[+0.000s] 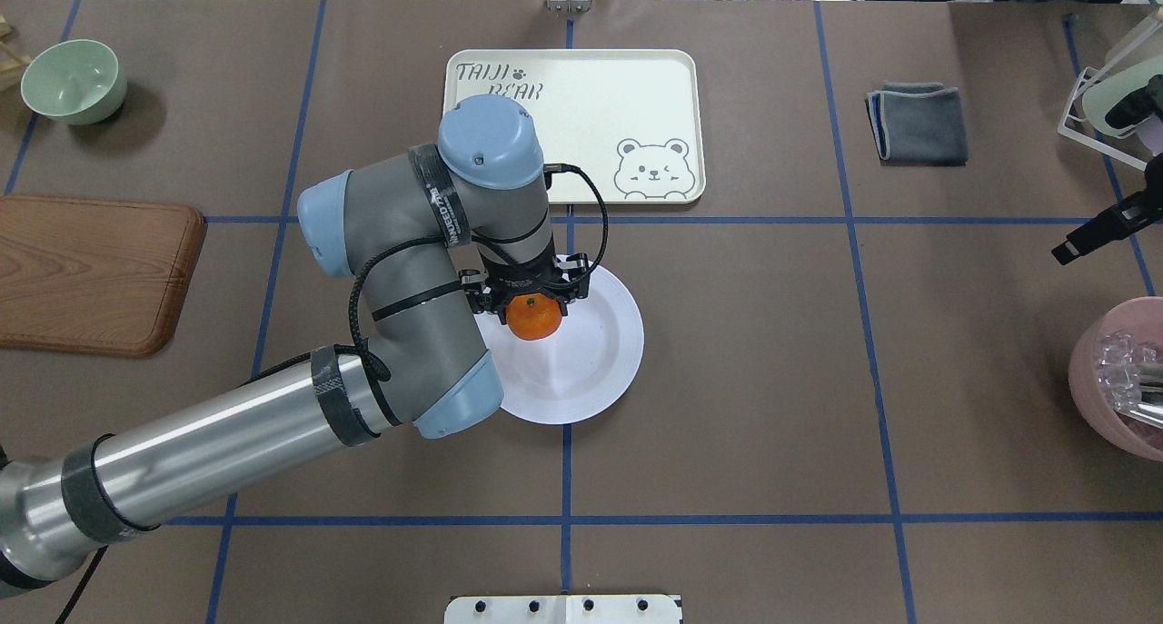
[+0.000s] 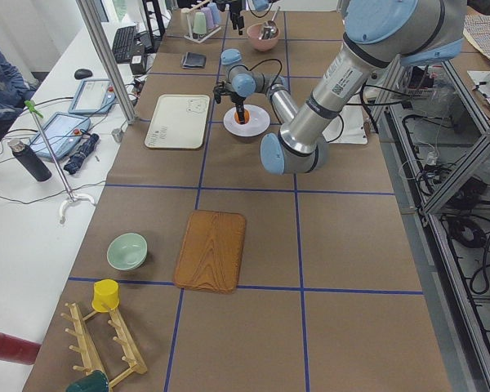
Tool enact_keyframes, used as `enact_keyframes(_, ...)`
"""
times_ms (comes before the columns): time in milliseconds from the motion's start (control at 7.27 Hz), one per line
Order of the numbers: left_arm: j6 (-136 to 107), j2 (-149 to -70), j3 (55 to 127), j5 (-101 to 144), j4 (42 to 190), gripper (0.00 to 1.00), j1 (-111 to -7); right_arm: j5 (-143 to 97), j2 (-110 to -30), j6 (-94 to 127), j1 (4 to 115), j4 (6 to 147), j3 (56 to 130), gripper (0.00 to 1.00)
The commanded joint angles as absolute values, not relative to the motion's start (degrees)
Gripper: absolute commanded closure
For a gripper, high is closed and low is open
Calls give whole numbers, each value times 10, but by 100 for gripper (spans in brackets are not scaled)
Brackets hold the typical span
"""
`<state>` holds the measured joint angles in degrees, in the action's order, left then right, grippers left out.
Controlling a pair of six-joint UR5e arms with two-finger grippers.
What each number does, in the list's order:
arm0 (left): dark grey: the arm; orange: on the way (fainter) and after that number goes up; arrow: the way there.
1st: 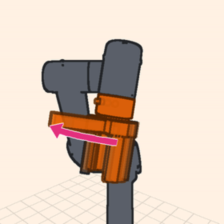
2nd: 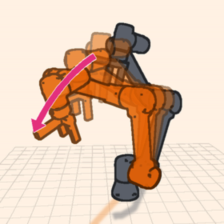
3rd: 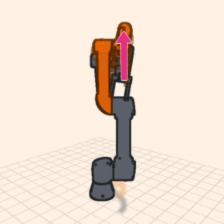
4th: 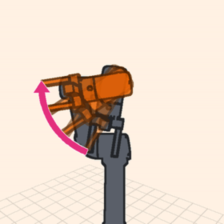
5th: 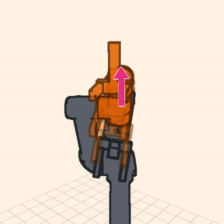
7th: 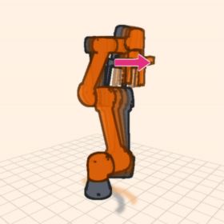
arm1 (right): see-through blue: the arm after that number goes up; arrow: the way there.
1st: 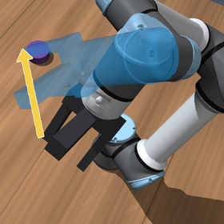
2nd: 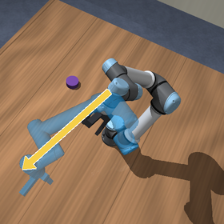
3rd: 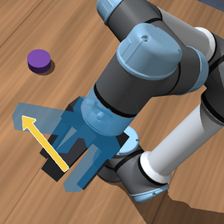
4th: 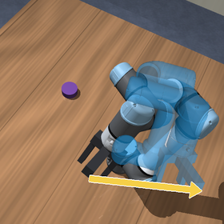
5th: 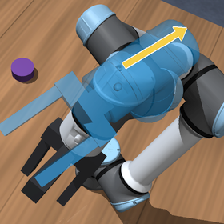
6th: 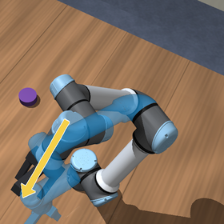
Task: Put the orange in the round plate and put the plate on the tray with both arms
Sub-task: 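Lift the orange with the left gripper and carry it over the white plate, then lower the orange onto the white plate and open the left gripper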
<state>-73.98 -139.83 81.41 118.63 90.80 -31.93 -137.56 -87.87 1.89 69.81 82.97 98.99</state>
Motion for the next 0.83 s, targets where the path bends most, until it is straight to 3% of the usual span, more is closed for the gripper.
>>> enact_keyframes(0, -743, -1402, 795, 1183, 922, 100, -309, -1375, -878, 19, 697, 830, 990, 0)
enact_keyframes(688, -749, -1411, 778, 1183, 932, 100, -304, -1375, -878, 19, 694, 830, 989, 0)
